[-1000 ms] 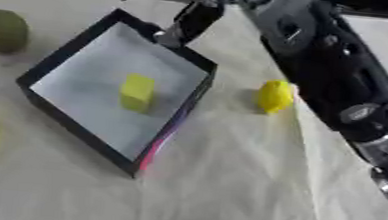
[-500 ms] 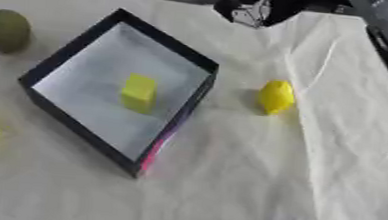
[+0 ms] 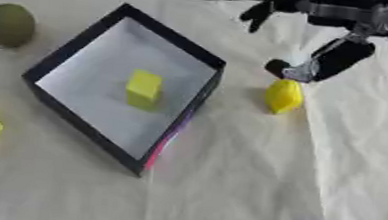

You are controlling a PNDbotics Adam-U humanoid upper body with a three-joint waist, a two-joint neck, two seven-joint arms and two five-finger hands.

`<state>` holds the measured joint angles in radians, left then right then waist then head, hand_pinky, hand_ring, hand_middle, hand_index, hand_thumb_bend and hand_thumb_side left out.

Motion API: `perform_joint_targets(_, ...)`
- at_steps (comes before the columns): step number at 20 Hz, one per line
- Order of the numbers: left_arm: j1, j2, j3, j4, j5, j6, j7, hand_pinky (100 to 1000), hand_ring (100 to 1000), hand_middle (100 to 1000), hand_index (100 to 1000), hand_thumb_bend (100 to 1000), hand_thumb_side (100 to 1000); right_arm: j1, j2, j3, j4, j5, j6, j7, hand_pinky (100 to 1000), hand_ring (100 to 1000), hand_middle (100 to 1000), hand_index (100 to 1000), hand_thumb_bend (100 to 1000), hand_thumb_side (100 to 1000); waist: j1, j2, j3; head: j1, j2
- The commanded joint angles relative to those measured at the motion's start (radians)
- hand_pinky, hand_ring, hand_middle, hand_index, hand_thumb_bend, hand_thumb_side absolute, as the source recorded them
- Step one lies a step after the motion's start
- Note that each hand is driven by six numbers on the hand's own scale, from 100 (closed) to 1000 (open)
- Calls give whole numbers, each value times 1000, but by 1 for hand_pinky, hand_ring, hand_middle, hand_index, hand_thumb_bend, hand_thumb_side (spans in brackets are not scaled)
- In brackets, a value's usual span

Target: Pick up objects on the table and place them in the box.

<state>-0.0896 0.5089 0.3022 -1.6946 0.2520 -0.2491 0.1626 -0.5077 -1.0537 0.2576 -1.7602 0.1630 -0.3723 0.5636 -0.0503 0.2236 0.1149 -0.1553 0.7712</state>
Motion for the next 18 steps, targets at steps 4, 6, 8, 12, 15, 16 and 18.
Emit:
perform_joint_targets(4,-13,14,9,-7,-4,-4,-7,820,758,706,827,100,677,120,-29,-39,12,94,-52,-34,980,842,754,939,205,203,18,8,12,-6,-1)
perform_joint_targets(6,-14,12,5,-6,-3,-4,-10,820,759,706,827,100,678,171,-23,-47,4,123,-64,-44,981,842,755,939,206,203,21,8,19,-14,-1)
perform_joint_targets(8,-15,10,2,-6,-3,-4,-14,820,759,706,827,100,678,214,-19,-57,-6,151,-69,-55,982,848,762,942,231,213,22,9,24,-24,-1)
perform_joint_targets(12,-15,6,1,-5,-2,-4,-18,820,760,707,827,100,680,244,-7,-56,13,218,-59,-62,985,864,786,960,323,235,24,12,27,-36,-1)
perform_joint_targets(15,-15,3,0,-5,-2,-3,-20,820,761,707,827,100,680,248,8,-54,42,270,-47,-84,985,862,782,968,406,233,26,15,27,-37,-1)
perform_joint_targets(16,-14,2,-1,-4,-2,-3,-21,820,761,707,827,100,681,248,13,-54,49,286,-44,-96,986,864,784,969,426,231,28,16,27,-38,-1)
perform_joint_targets(18,-14,1,-1,-4,-2,-3,-22,820,761,707,827,100,681,248,20,-53,59,315,-43,-121,986,864,784,969,426,231,29,17,27,-39,-1)
